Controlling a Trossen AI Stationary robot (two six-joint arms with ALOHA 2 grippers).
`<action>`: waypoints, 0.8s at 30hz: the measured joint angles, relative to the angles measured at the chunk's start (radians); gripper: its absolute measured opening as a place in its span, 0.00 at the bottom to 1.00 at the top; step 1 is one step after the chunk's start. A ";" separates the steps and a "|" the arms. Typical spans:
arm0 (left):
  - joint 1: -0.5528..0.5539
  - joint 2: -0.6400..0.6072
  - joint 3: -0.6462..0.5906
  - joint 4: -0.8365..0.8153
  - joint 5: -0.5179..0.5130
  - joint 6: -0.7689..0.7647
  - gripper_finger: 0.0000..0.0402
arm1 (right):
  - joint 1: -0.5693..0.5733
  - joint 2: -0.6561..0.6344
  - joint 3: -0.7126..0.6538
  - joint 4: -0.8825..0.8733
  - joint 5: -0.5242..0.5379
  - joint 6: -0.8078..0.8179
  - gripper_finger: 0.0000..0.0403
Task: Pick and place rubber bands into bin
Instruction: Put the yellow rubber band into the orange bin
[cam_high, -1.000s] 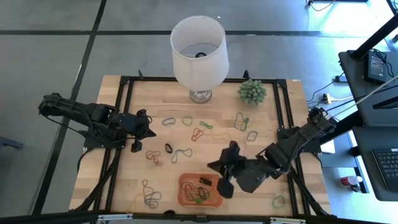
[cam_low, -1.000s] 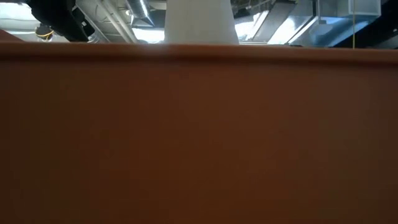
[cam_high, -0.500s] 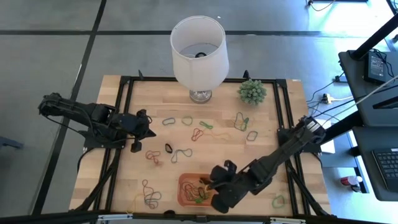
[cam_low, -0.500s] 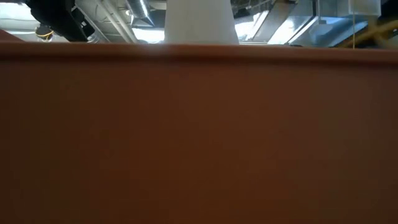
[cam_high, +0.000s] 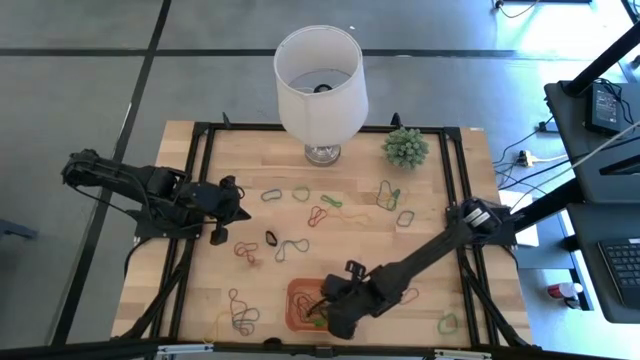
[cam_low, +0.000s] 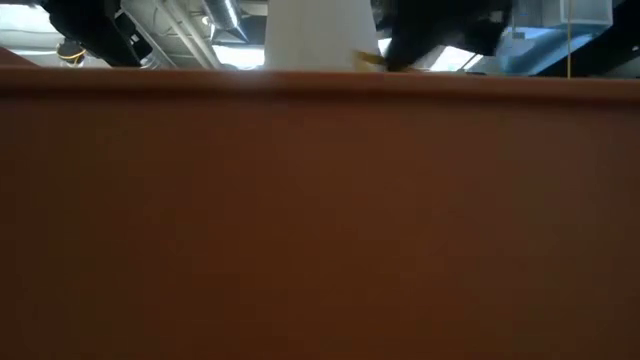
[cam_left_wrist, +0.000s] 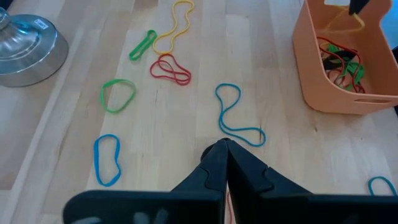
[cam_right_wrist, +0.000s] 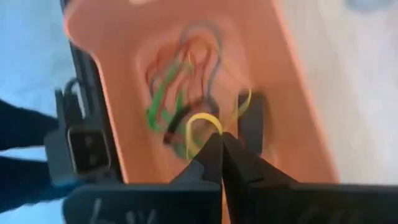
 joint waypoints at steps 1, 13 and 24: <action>0.000 0.000 0.000 0.000 0.000 0.000 0.01 | -0.002 0.003 0.000 0.021 0.029 -0.017 0.00; 0.000 0.000 0.000 0.000 0.031 -0.011 0.01 | -0.018 0.009 0.000 0.092 0.043 -0.102 0.00; 0.000 0.000 0.000 -0.001 0.031 -0.019 0.01 | -0.019 0.012 0.000 -0.083 -0.111 -0.057 0.00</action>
